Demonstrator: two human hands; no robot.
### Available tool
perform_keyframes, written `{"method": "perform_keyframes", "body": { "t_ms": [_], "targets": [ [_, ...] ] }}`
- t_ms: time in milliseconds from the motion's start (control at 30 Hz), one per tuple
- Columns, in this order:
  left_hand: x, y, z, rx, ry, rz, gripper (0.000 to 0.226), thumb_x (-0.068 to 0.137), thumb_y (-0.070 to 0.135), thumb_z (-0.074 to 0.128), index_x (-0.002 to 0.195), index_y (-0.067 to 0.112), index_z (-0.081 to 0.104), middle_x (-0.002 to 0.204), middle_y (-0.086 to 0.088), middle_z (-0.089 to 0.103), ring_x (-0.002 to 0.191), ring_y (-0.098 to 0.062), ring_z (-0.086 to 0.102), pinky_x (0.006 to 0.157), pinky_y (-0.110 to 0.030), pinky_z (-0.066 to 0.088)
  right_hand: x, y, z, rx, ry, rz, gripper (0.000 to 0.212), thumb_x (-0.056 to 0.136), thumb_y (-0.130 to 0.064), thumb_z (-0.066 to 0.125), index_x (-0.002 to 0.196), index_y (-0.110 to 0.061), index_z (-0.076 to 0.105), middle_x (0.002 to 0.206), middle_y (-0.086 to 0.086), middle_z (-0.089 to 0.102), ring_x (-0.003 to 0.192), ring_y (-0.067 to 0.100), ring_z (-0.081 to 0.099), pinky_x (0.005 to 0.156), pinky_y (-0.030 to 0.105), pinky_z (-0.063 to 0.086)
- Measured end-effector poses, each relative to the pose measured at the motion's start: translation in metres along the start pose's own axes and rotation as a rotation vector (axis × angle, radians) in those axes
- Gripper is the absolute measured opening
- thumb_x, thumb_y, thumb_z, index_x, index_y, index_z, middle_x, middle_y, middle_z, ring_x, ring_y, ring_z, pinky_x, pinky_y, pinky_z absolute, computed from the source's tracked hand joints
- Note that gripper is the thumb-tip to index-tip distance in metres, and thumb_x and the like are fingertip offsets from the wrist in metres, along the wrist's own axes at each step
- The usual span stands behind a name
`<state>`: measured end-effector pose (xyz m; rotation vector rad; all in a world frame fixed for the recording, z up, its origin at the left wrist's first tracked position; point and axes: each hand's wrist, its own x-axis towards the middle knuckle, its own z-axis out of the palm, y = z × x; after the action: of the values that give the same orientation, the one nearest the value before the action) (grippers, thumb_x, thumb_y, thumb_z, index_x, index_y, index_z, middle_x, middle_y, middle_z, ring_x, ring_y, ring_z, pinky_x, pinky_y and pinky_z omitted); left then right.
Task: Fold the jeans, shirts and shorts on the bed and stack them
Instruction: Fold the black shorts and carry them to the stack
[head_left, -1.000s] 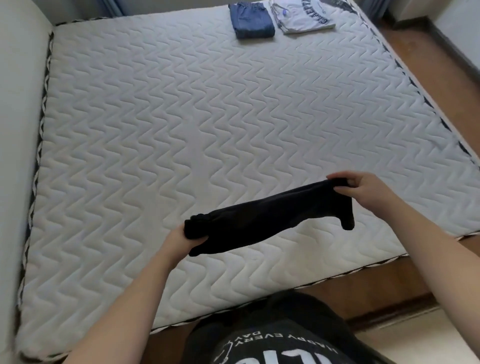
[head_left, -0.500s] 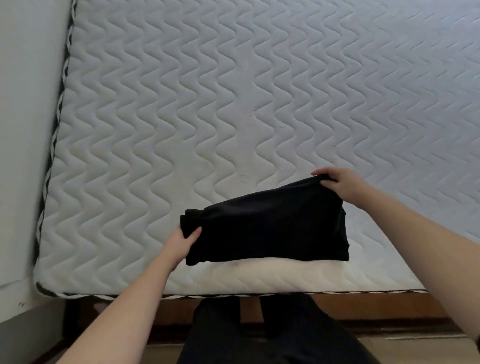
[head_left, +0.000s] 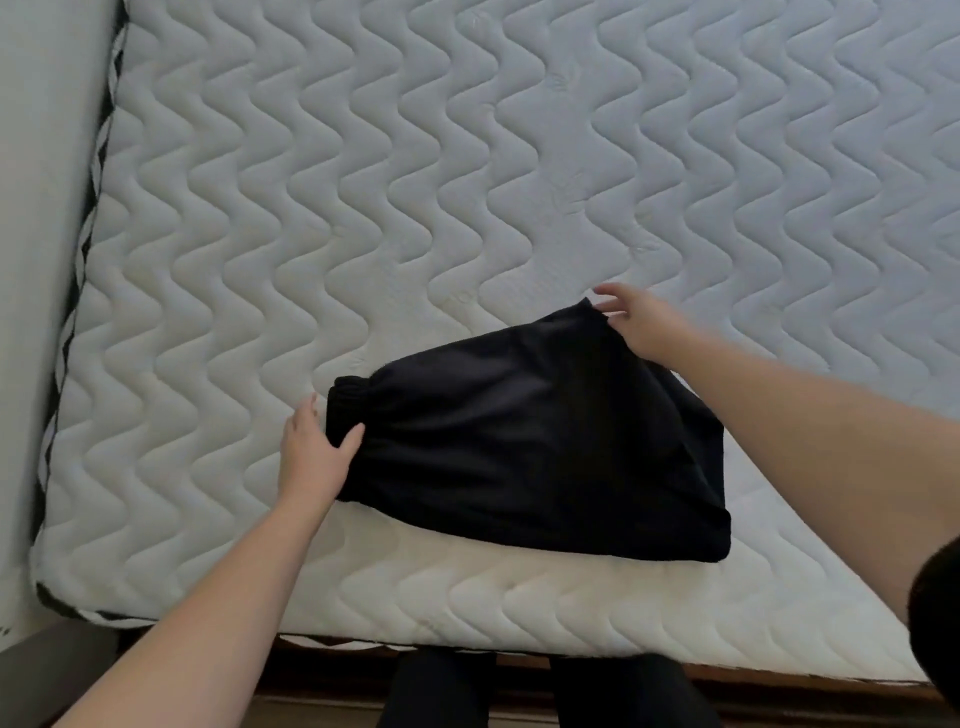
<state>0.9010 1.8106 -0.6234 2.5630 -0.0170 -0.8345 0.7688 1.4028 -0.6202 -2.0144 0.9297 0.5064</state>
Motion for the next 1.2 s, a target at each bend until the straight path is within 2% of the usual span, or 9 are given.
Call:
{"method": "perform_keyframes", "body": {
  "t_ms": [167,333,500,600,800,900,1000,1133,1200],
  "targets": [
    [-0.008,0.054,0.031,0.098,0.143,0.366,0.054,0.092,0.022,0.065,0.14,0.006,0.046,0.137,-0.013,0.051,0.13,-0.03,0.042,0.113,-0.042,0.033,-0.013,0.045,-0.003,0.08,0.145,0.126,0.032,0.101,-0.016,0.049,0.132,-0.021,0.054,0.122,0.003,0.065,0.108,0.019,0.059,0.096,0.031,0.044],
    [-0.024,0.132,0.093,0.089,-0.057,0.717,0.04,0.094,0.015,0.061,0.133,0.011,0.056,0.131,-0.004,0.058,0.125,-0.022,0.049,0.111,-0.038,0.037,-0.051,0.112,-0.007,0.092,0.39,0.293,0.024,0.098,-0.016,0.049,0.117,-0.025,0.061,0.109,0.004,0.065,0.088,0.018,0.056,0.076,0.027,0.04],
    [-0.038,0.206,0.158,0.217,-0.206,0.957,0.038,0.098,0.014,0.056,0.135,0.011,0.057,0.137,-0.005,0.057,0.131,-0.02,0.048,0.113,-0.03,0.03,-0.081,0.151,0.015,-0.146,0.102,0.234,0.058,0.085,-0.012,0.063,0.139,-0.025,0.047,0.133,0.005,0.05,0.123,0.028,0.047,0.105,0.042,0.039],
    [-0.035,0.24,0.187,0.378,-0.223,1.068,0.035,0.101,0.017,0.048,0.135,0.013,0.057,0.141,-0.004,0.053,0.136,-0.021,0.042,0.119,-0.034,0.02,-0.078,0.16,0.027,-0.239,0.129,0.196,0.066,0.084,-0.02,0.069,0.144,-0.027,0.042,0.137,0.005,0.045,0.127,0.027,0.041,0.109,0.041,0.033],
    [-0.008,0.268,0.207,0.819,-0.178,1.062,0.04,0.104,0.04,0.033,0.111,0.021,0.067,0.118,0.003,0.064,0.122,-0.018,0.049,0.12,-0.043,0.009,-0.058,0.166,0.028,-0.146,0.408,0.137,0.016,0.094,-0.027,0.055,0.104,-0.022,0.066,0.097,0.0,0.065,0.096,0.024,0.058,0.084,0.038,0.042],
    [0.002,0.266,0.206,0.764,-0.132,1.08,0.027,0.103,0.037,0.039,0.103,0.023,0.063,0.102,0.004,0.068,0.11,-0.02,0.053,0.114,-0.042,0.017,-0.044,0.169,0.012,0.298,0.461,0.289,0.038,0.099,-0.044,0.046,0.081,-0.019,0.067,0.081,0.001,0.069,0.081,0.022,0.062,0.073,0.035,0.046],
    [0.01,0.262,0.208,0.739,-0.096,1.086,0.021,0.101,0.036,0.047,0.106,0.025,0.064,0.107,0.003,0.065,0.109,-0.023,0.051,0.104,-0.04,0.023,-0.036,0.18,0.0,0.276,0.457,0.32,0.026,0.097,-0.043,0.051,0.085,-0.023,0.063,0.084,-0.002,0.067,0.082,0.019,0.06,0.07,0.029,0.039],
    [0.016,0.267,0.214,0.678,-0.083,0.988,0.03,0.097,0.041,0.052,0.123,0.027,0.061,0.126,0.001,0.057,0.121,-0.023,0.047,0.105,-0.04,0.025,-0.047,0.185,0.012,0.215,0.322,0.085,0.008,0.094,-0.038,0.057,0.099,-0.032,0.058,0.086,-0.014,0.057,0.074,0.004,0.054,0.071,0.029,0.042],
    [0.018,0.27,0.218,0.662,-0.081,0.906,0.036,0.098,0.045,0.049,0.129,0.027,0.056,0.131,0.002,0.055,0.124,-0.022,0.046,0.107,-0.041,0.025,-0.057,0.185,0.022,0.166,0.275,-0.017,0.03,0.089,-0.046,0.06,0.116,-0.033,0.057,0.1,-0.015,0.053,0.086,0.003,0.051,0.085,0.031,0.042]
  ]
}}
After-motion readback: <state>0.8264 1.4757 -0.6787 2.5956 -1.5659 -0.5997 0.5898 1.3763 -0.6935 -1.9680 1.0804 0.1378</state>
